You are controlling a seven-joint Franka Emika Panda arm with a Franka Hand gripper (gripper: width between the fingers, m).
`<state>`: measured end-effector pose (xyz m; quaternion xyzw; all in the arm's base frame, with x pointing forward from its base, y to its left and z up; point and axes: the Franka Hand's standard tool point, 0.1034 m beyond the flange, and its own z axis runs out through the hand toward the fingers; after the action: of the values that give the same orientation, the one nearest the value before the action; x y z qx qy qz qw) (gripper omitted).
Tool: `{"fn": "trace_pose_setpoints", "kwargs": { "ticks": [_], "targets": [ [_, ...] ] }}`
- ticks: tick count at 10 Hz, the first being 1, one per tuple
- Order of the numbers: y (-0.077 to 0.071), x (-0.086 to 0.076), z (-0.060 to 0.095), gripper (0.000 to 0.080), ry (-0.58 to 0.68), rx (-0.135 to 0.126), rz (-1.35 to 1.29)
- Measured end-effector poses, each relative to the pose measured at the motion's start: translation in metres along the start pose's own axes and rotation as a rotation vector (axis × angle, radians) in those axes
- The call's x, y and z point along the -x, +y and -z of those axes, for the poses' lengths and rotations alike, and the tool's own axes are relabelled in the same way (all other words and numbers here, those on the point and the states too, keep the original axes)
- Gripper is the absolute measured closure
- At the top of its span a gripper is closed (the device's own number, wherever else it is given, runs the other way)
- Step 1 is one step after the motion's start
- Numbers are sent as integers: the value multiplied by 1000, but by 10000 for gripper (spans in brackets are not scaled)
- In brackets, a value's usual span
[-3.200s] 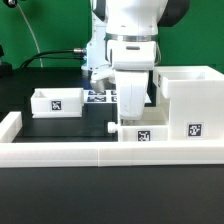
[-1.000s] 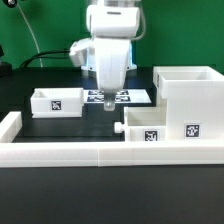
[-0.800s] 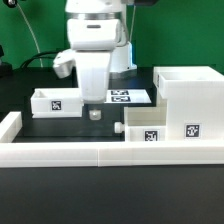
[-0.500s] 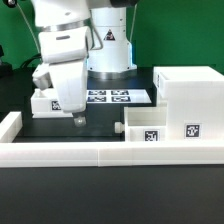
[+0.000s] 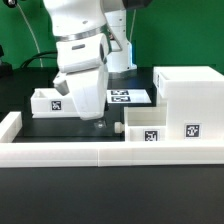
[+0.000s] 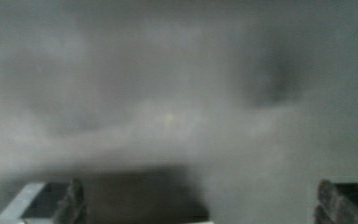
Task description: Assemble drawer
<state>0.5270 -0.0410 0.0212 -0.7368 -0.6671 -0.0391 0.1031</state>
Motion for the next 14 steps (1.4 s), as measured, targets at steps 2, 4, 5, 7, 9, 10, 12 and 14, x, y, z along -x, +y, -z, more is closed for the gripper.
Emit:
{"fn": "trace_pose_setpoints", "kwargs": {
  "ticks": [2, 4, 5, 7, 9, 10, 12, 14],
  "targets": [
    [0, -21, -3, 151, 1, -7, -48],
    [1, -29, -4, 151, 0, -7, -77],
    [1, -33, -4, 151, 0, -8, -96],
    [1, -44, -6, 151, 2, -11, -115],
    [2, -56, -7, 151, 3, -12, -134],
    [3, -62, -8, 151, 3, -11, -145],
    [5, -69, -10, 151, 6, -13, -154],
    [5, -71, -12, 151, 8, -15, -169]
  ]
}}
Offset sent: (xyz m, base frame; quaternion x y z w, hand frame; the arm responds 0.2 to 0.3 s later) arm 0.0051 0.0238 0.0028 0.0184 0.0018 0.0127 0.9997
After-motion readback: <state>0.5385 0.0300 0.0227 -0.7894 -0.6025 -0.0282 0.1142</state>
